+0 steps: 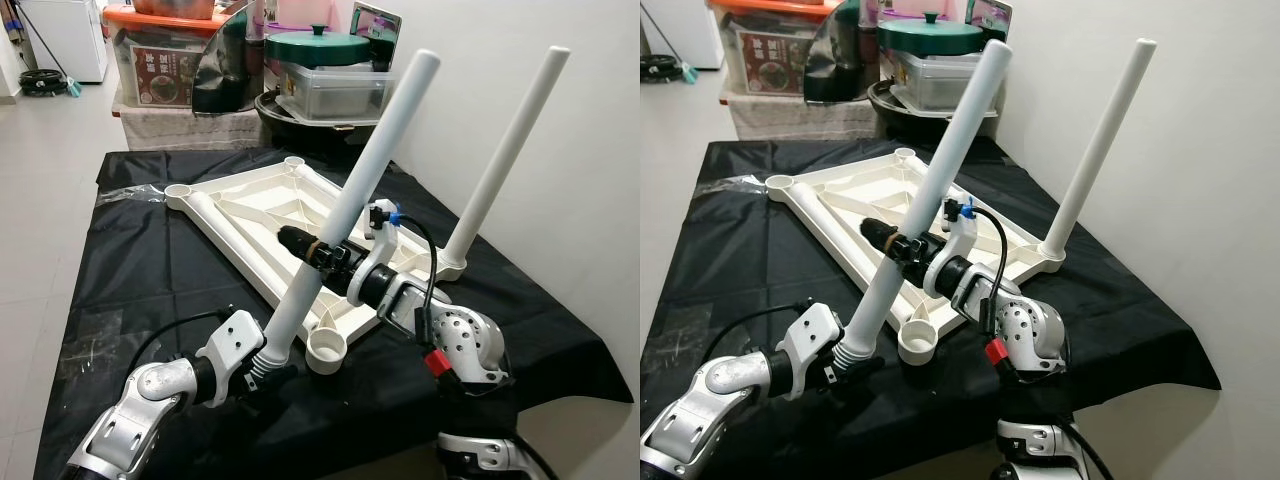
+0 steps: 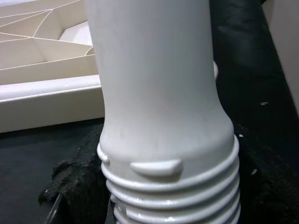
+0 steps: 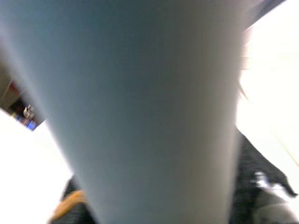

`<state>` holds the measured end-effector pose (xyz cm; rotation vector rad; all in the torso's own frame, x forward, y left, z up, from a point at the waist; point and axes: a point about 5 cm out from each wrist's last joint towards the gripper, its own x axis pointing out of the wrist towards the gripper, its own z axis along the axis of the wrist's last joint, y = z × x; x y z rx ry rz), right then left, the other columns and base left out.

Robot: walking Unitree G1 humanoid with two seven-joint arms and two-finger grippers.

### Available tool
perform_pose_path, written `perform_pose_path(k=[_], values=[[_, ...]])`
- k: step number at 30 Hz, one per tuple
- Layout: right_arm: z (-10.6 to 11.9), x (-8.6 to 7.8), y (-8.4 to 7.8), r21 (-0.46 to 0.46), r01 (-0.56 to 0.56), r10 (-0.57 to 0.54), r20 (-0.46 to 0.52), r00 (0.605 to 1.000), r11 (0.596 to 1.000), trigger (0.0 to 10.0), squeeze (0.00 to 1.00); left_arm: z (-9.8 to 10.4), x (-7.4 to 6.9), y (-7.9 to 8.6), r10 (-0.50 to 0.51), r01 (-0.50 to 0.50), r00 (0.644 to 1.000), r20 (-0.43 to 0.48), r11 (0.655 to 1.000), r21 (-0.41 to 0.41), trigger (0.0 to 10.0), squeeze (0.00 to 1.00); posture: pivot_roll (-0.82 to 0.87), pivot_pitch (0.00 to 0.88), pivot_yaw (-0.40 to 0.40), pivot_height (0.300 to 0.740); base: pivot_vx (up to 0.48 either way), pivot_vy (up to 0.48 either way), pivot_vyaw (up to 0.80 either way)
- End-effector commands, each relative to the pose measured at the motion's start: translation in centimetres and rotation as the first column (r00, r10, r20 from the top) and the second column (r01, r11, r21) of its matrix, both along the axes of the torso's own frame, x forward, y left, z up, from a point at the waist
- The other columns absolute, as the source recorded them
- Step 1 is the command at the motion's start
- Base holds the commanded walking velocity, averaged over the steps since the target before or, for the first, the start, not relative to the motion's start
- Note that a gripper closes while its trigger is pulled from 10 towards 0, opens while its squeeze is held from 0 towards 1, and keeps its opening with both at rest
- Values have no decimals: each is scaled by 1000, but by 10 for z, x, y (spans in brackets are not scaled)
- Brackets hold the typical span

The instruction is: Building children table

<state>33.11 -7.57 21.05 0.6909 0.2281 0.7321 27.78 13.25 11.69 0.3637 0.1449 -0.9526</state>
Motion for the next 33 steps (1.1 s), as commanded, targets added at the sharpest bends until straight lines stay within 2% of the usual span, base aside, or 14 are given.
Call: perform_pose_path(k=[1,3,5,7,13,14,15,18,21,24,26,29,32,33], values=[[-8,1,-1,14,26,-25,-41,999,1000,0,0,10,-2,-18,-100,100,991,83,995,6,10000,0,54,0,-93,740,0,0,0],[-7,1,0,30,41,-40,-35,999,999,0,0,11,-1,-20,-97,98,991,91,995,-1,10000,0,53,0,-91,740,0,0,0],[-4,1,-1,28,80,-81,12,997,996,0,0,12,-2,-23,-103,105,989,105,994,-17,10000,0,53,0,-88,740,0,0,0],[-4,1,-1,28,80,-81,12,997,996,0,0,12,-2,-23,-103,105,989,105,994,-17,10000,0,53,0,-88,740,0,0,0],[3,-3,2,15,114,-115,91,989,993,0,0,16,1,-22,-93,99,988,119,994,-42,10000,0,55,0,-87,740,0,0,0],[6,-3,1,2,130,-129,119,984,991,0,0,18,3,-22,-72,82,989,128,994,-75,10000,1000,54,0,-84,740,0,0,0],[8,-2,0,-12,146,-142,144,979,989,0,0,20,5,-22,-53,67,989,135,993,-102,10000,1000,54,0,-84,740,0,0,0],[11,0,-3,-30,170,-162,178,971,985,0,0,21,6,-21,-41,58,989,140,991,-118,10000,1000,54,0,-84,740,0,0,0],[19,7,-18,-74,233,-210,239,948,970,0,0,25,5,-18,-33,54,989,141,988,-144,10000,1000,56,0,-88,740,0,0,0],[23,11,-25,-92,263,-230,269,935,960,0,0,26,4,-17,-32,54,990,140,986,-157,10000,1000,58,0,-90,740,0,0,0],[36,16,-39,-119,334,-279,333,901,935,0,0,30,2,-15,-30,54,991,133,982,-183,10000,1000,61,0,-92,740,0,0,0],[59,18,-57,-111,409,-336,403,852,906,0,0,34,3,-8,50,-20,989,141,977,-212,10000,1000,62,0,-88,740,0,0,0],[64,18,-63,-119,431,-346,425,836,895,0,0,34,4,-4,82,-51,987,135,973,-224,10000,992,62,0,-88,740,0,0,0],[67,17,-70,-128,443,-351,438,828,887,0,0,34,5,3,137,-104,983,125,965,-243,10000,204,61,0,-87,740,0,0,0]])
